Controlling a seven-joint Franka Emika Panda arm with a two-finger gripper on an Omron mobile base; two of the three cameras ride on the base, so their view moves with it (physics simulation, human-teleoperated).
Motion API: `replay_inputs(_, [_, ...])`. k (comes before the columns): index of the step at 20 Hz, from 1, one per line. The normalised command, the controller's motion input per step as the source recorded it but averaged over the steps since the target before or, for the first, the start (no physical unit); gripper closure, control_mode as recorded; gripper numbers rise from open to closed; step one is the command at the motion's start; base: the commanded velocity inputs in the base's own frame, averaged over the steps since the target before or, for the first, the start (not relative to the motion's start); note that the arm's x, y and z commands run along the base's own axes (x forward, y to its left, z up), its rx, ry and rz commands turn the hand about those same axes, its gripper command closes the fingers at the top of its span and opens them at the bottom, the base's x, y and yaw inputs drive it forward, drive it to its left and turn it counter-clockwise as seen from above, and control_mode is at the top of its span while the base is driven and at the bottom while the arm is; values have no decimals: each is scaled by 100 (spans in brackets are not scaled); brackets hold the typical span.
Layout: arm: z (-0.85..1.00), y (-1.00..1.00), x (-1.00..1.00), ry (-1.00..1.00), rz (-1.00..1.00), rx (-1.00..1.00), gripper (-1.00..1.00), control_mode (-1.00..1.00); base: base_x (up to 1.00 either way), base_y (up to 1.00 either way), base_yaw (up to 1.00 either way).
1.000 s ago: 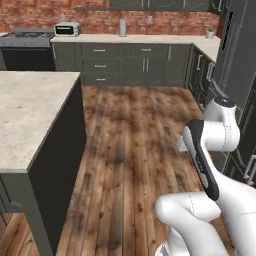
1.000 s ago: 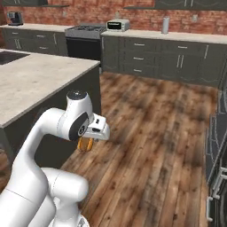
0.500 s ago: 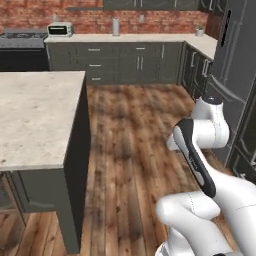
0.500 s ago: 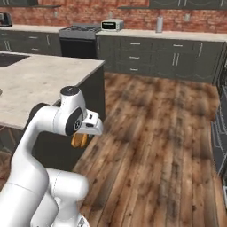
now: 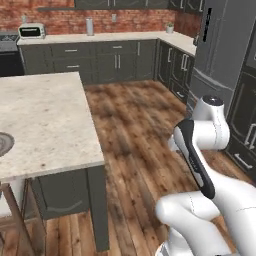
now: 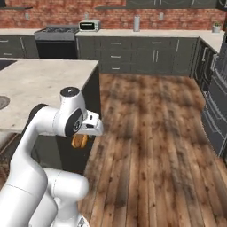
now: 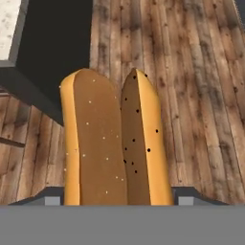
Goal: Move the hot dog bun to the plate on the dining table and place the condiment next to that plate. Then navigate to the fridge and take the sausage and place it on the plate as well.
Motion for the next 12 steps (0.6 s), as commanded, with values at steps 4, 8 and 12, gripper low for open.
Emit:
replay_inputs(4, [0, 0, 0, 0, 0, 0, 100, 100, 0, 100, -13])
replay_inputs(8, [0, 0, 0, 0, 0, 0, 100, 100, 4, 100, -6])
replay_inputs(12, [0, 0, 0, 0, 0, 0, 100, 100, 23, 100, -1])
